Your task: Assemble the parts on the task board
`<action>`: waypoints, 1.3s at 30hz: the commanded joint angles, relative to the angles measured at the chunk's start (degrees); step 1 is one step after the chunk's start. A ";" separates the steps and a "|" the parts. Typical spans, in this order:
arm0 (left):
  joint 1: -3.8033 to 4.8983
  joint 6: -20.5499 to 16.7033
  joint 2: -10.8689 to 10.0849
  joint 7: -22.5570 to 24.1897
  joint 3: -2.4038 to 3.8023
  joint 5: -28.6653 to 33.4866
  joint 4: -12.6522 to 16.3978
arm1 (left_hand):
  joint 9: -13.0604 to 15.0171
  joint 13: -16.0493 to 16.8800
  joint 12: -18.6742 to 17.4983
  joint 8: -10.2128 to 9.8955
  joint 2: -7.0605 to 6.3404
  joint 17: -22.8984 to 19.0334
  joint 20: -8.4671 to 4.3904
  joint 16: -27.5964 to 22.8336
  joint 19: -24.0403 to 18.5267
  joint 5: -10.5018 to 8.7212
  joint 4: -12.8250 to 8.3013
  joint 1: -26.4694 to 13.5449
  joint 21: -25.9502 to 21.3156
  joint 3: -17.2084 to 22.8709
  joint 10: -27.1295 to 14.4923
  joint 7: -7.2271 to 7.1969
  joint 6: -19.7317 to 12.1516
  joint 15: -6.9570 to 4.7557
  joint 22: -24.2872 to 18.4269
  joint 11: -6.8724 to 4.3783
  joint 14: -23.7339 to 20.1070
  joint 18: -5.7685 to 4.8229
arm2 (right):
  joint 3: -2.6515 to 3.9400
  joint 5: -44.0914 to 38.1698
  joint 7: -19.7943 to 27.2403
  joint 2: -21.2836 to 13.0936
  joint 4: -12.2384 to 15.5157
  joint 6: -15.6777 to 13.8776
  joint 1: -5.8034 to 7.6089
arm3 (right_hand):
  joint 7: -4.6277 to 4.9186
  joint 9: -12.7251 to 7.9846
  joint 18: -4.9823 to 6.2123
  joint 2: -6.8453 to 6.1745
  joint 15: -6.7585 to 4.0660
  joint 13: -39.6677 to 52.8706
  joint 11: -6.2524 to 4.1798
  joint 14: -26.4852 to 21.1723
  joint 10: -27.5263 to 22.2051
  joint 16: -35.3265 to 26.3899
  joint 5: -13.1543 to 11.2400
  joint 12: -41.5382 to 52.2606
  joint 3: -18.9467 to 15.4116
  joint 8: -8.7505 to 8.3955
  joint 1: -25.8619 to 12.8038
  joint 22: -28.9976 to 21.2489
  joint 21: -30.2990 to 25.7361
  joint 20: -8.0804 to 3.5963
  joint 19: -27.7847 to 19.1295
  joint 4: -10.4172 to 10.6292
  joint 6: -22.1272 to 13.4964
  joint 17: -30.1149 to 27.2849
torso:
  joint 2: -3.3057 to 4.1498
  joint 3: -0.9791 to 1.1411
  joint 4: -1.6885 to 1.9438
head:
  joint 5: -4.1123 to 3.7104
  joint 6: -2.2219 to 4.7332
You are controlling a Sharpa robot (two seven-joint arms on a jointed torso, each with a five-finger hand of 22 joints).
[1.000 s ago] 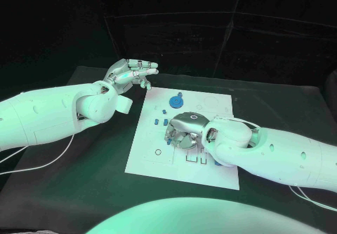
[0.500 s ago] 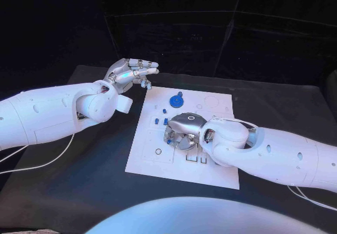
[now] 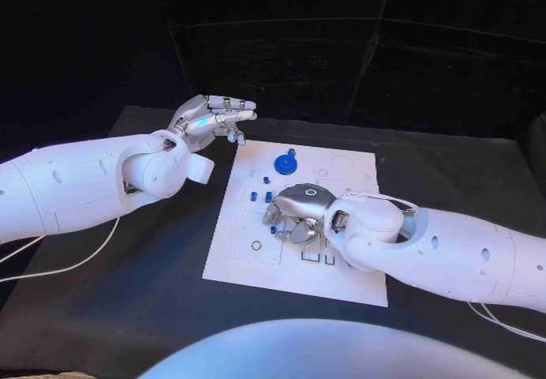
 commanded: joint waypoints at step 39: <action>0.10 1.25 -0.13 -0.30 0.02 0.24 -0.43 | -0.09 -0.12 0.25 0.16 0.51 -0.13 0.12 0.05 -0.22 0.12 -0.12 0.20 -0.45 -0.51 -0.56 0.39 -0.22 -0.08 -0.11 0.04 -0.50 0.74 | 1.11 2.00 -5.00 -17.76 6.43 3.63 5.23 | -2.89 0.31 1.16 0.36 -0.39 -0.15 -0.64 -0.21 -4.07 -1.17 2.30 6.90 -15.34 0.25 4.36 -2.40 -2.26 -0.34 0.13 2.98 1.30 -2.97 | 0.04 0.01 -0.08 | -2.00 2.19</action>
